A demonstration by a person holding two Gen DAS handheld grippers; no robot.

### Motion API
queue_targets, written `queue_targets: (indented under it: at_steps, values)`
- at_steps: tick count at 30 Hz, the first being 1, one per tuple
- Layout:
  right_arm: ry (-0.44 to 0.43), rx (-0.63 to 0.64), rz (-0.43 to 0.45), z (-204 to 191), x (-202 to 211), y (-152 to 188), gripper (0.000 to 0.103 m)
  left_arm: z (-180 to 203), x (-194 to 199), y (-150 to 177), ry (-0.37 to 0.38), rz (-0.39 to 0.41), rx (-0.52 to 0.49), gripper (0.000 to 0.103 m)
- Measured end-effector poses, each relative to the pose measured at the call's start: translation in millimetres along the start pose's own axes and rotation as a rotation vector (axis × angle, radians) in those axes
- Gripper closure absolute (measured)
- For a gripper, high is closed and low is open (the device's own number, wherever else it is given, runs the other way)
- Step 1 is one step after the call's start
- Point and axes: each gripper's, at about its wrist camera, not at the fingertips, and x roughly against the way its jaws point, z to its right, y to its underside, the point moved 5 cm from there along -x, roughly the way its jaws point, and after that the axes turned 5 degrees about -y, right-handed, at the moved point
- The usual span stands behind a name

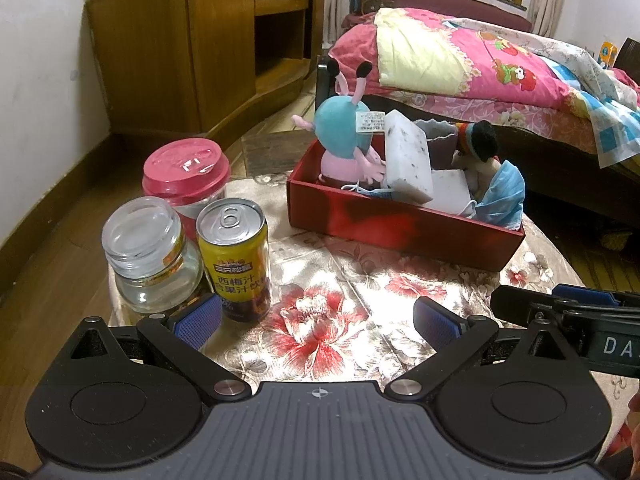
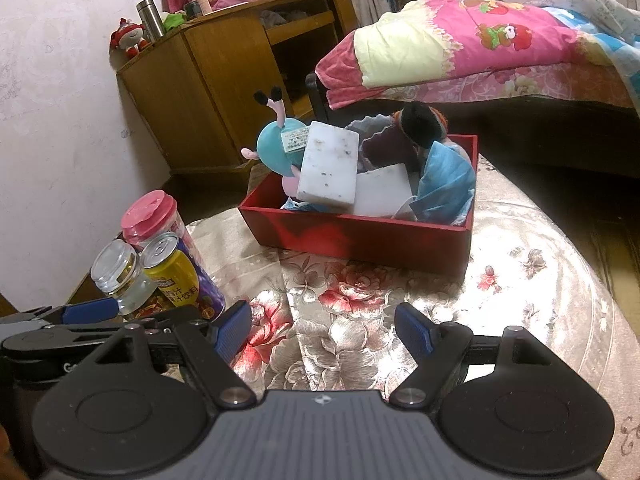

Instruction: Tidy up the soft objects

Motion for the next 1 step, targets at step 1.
queue_targets:
  at_steps: [1]
  values:
    - [0.001,-0.001,0.000,0.1,0.1,0.1,0.052,0.2,0.1,-0.1,0.000,-0.001,0.002,0.006]
